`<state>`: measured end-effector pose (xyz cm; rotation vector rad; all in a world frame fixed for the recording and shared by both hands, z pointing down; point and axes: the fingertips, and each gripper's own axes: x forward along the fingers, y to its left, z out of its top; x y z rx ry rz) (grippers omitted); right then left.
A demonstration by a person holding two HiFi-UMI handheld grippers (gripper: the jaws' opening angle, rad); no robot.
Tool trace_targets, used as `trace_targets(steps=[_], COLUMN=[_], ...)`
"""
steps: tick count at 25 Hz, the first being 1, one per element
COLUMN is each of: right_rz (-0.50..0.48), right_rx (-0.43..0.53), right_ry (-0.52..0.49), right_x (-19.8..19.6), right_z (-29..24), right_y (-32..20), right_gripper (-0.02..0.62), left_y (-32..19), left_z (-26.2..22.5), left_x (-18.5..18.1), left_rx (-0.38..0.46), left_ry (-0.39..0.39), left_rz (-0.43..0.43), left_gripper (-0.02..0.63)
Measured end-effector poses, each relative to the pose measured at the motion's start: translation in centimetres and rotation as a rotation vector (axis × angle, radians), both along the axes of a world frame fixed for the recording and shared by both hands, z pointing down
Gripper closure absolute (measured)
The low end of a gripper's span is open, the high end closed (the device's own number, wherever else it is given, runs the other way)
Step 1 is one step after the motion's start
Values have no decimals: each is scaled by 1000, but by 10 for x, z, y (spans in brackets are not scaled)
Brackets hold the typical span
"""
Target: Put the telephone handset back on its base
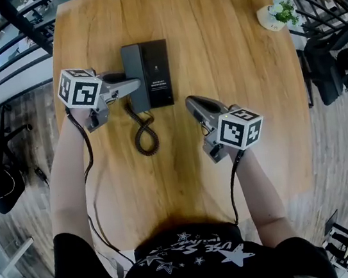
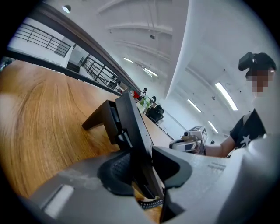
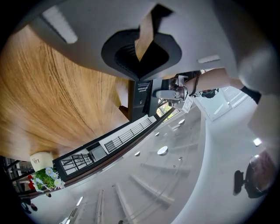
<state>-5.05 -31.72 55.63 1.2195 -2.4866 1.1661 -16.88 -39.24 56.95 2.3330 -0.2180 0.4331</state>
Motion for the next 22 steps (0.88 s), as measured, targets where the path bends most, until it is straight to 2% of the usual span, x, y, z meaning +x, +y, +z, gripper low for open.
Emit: trace_targets(steps=[6, 13, 19, 22], right_rz=[0, 2, 9, 10], right_rx=[-4, 0, 1, 0], right_ry=[-5, -6, -5, -8], right_x=[-1, -1, 2, 3], right_z=[0, -2, -2, -3], right_y=[0, 0, -1, 0], right_gripper=[595, 594, 595, 595], left_y=[1, 2, 0, 2], left_z=[1, 2, 5, 5], left_x=[1, 2, 0, 0], left_rx=[0, 54, 50, 28], left_ry=[-74, -164, -226, -248], left_rz=[-15, -25, -71, -84], left_gripper=[479, 462, 451, 392])
